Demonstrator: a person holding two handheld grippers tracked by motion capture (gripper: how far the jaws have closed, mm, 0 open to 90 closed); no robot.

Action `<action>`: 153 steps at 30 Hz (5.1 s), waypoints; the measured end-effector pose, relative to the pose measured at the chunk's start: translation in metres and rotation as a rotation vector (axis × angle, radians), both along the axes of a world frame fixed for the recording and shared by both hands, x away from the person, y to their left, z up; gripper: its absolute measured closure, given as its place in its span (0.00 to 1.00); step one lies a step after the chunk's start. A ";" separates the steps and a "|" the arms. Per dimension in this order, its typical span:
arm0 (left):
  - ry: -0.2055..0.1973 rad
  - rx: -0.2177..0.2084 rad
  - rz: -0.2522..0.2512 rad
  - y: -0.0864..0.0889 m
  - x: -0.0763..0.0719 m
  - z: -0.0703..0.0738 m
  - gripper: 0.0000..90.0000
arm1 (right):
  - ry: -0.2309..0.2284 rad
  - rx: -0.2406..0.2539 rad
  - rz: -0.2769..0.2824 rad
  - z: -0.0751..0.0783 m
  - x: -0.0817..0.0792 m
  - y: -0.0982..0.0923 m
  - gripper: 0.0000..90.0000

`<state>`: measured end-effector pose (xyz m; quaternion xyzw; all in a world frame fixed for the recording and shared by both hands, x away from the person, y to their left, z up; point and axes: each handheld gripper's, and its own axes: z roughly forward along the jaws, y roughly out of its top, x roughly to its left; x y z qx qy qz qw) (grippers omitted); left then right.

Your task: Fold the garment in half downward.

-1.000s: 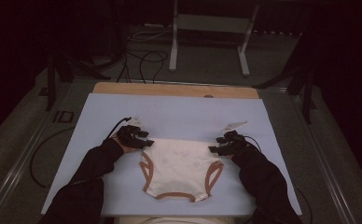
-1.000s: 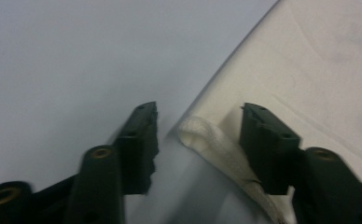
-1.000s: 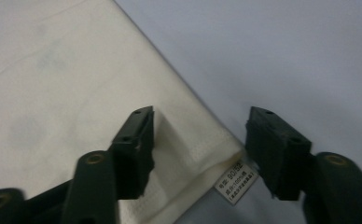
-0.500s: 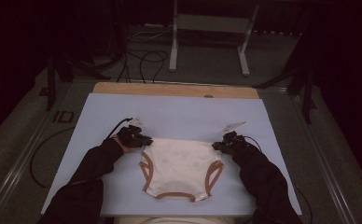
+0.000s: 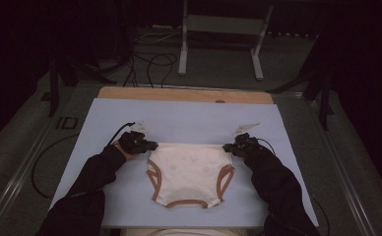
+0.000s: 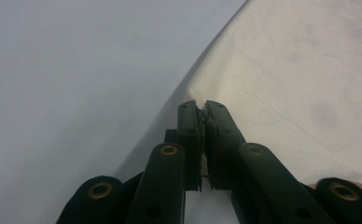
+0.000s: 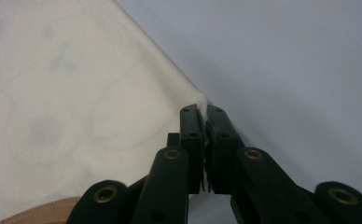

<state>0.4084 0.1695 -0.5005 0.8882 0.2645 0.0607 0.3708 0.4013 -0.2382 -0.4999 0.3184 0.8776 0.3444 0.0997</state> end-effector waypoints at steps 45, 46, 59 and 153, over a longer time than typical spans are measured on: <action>-0.067 0.024 0.136 -0.004 0.053 -0.004 0.95 | 0.004 -0.025 -0.091 0.002 0.065 0.012 0.96; -0.067 0.023 0.141 -0.005 0.054 -0.005 0.95 | 0.004 -0.024 -0.092 0.002 0.067 0.012 0.96; -0.047 0.046 0.152 -0.010 0.063 -0.009 0.95 | 0.031 -0.034 -0.110 -0.007 0.078 0.013 0.96; -0.146 -0.100 -0.087 -0.029 -0.084 0.056 0.00 | -0.078 0.177 0.148 0.062 0.021 0.110 0.11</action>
